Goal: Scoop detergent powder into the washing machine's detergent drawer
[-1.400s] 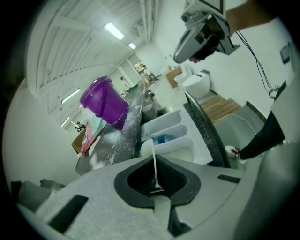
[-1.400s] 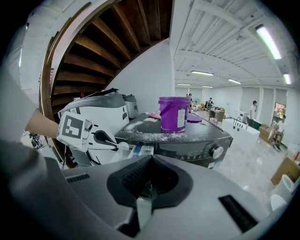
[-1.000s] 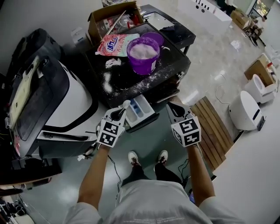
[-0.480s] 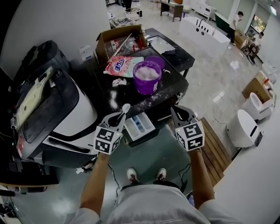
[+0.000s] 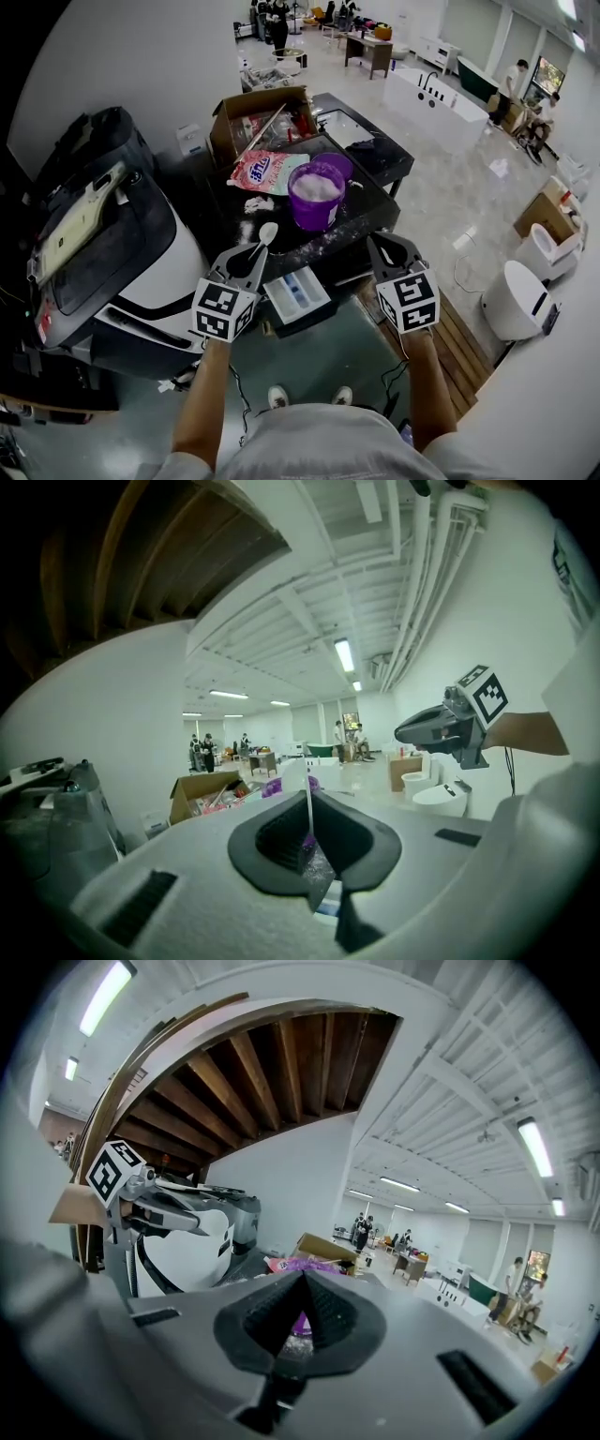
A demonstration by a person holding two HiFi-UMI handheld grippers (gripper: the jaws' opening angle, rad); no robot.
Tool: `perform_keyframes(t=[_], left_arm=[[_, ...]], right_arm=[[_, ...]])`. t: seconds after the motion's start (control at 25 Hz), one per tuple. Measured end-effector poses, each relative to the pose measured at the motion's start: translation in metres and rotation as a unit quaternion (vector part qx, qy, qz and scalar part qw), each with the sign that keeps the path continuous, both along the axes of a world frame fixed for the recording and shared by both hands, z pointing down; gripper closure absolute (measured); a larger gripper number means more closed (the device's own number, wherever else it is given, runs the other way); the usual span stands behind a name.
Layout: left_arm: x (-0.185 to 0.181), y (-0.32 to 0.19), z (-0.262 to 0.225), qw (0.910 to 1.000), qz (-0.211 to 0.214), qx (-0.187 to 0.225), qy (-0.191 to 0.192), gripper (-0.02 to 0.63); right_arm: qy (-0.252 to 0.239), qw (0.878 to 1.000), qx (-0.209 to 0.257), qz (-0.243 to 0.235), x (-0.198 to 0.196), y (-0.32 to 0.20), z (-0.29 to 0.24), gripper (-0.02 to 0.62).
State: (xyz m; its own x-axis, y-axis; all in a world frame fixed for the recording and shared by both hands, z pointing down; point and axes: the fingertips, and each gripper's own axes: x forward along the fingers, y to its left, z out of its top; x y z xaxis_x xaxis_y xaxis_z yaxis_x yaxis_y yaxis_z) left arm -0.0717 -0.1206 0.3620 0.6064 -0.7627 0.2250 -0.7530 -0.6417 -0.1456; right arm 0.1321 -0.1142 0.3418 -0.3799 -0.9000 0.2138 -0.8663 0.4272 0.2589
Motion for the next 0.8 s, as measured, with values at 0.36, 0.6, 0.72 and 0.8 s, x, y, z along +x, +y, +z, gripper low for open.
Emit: perform_keyframes(t=[0.36, 0.6, 0.72, 0.8], left_arm=[[-0.002, 0.002, -0.034, 0.9995, 0.004, 0.032, 0.005, 0.591], [-0.005, 0.006, -0.048, 0.9988, 0.005, 0.048, 0.011, 0.591], [-0.006, 0.006, -0.053, 0.9985, 0.004, 0.054, 0.010, 0.591], [-0.007, 0.007, -0.057, 0.9982, 0.004, 0.058, 0.009, 0.591]], right_arm=[[0.001, 0.999, 0.029, -0.014, -0.007, 0.001, -0.029, 0.591], [0.002, 0.999, 0.047, -0.025, -0.015, 0.003, -0.045, 0.591], [0.002, 0.998, 0.048, -0.028, -0.018, 0.002, -0.047, 0.591], [0.001, 0.998, 0.048, -0.028, -0.019, 0.000, -0.048, 0.591]])
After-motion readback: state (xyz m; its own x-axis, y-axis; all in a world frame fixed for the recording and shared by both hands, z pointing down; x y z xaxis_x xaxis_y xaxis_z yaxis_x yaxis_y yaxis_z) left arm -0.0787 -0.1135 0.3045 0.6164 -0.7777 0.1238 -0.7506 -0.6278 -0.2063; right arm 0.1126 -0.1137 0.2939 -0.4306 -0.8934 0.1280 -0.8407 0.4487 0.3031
